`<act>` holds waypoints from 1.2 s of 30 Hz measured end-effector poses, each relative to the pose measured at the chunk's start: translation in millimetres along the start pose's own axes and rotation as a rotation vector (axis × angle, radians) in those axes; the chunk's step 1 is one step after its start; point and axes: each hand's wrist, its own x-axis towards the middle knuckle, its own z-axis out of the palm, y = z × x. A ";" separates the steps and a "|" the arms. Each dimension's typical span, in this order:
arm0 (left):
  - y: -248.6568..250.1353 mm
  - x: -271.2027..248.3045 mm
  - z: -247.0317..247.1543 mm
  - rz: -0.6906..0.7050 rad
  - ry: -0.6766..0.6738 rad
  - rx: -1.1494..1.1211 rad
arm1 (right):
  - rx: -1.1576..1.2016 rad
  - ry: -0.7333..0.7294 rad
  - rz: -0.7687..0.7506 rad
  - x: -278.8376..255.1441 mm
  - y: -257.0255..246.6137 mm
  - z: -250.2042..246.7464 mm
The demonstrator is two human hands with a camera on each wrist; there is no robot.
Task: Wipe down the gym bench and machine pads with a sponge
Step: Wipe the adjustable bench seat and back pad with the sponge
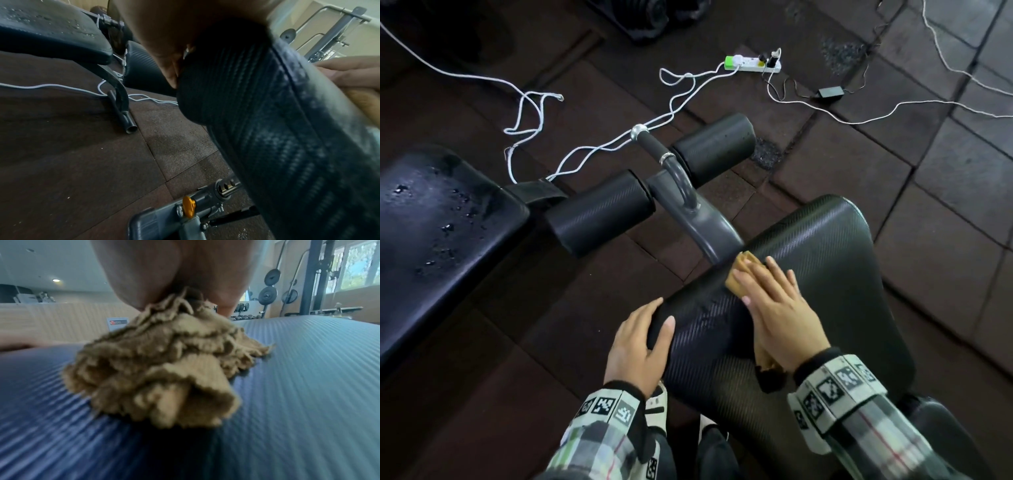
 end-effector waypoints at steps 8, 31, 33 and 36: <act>1.4 2.7 -2.6 -0.016 -0.053 0.032 | 0.003 -0.114 -0.087 42.1 -50.3 4.6; 98.4 -20.0 40.8 0.114 -0.072 0.596 | 0.028 0.188 0.294 56.4 67.2 -5.1; 96.3 -20.0 43.2 0.084 -0.087 0.584 | 0.032 0.186 0.294 56.3 66.7 -5.3; 98.6 2.4 44.3 0.055 -0.094 0.543 | 0.036 0.172 0.294 56.0 67.4 -5.2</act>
